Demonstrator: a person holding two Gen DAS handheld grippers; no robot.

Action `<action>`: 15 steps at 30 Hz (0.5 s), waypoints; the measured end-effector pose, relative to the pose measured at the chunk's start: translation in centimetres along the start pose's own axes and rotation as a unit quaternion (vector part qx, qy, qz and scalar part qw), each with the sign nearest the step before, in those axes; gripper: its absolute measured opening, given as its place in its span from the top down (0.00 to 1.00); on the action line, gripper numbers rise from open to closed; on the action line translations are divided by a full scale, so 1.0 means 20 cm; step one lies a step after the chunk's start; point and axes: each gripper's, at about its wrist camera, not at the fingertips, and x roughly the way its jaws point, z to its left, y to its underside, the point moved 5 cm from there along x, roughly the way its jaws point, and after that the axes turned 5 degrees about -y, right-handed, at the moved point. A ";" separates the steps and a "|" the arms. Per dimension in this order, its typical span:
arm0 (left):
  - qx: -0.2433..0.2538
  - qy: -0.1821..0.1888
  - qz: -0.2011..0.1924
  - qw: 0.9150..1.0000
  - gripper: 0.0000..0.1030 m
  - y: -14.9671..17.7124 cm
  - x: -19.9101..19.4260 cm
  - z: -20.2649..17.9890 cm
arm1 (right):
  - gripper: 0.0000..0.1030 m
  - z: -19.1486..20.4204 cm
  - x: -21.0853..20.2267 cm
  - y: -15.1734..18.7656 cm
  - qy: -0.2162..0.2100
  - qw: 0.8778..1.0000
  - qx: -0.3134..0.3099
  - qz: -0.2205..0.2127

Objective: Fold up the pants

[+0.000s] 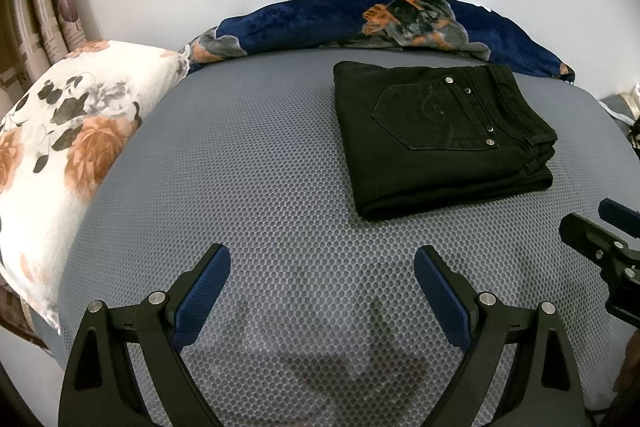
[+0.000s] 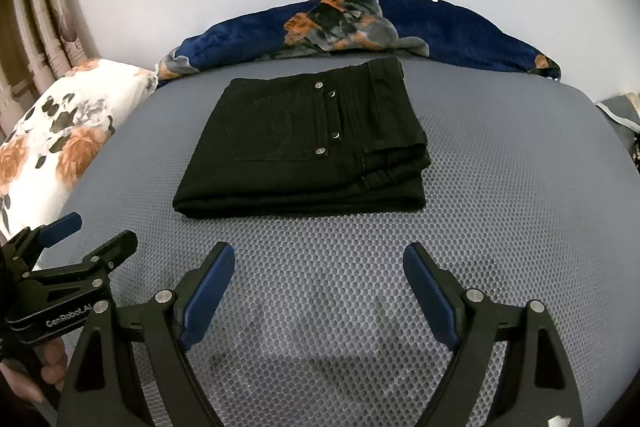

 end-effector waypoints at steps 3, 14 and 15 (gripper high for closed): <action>0.000 0.000 0.000 1.000 0.10 0.00 0.00 0.00 | 0.17 0.00 0.00 0.00 0.000 1.000 0.000 0.001; 0.000 0.000 0.001 1.000 0.10 0.00 0.00 0.00 | 0.17 0.00 0.02 0.01 -0.003 1.000 0.000 0.003; 0.000 0.000 0.001 1.000 0.10 0.00 0.00 0.00 | 0.17 0.00 0.02 0.01 -0.004 1.000 0.001 0.004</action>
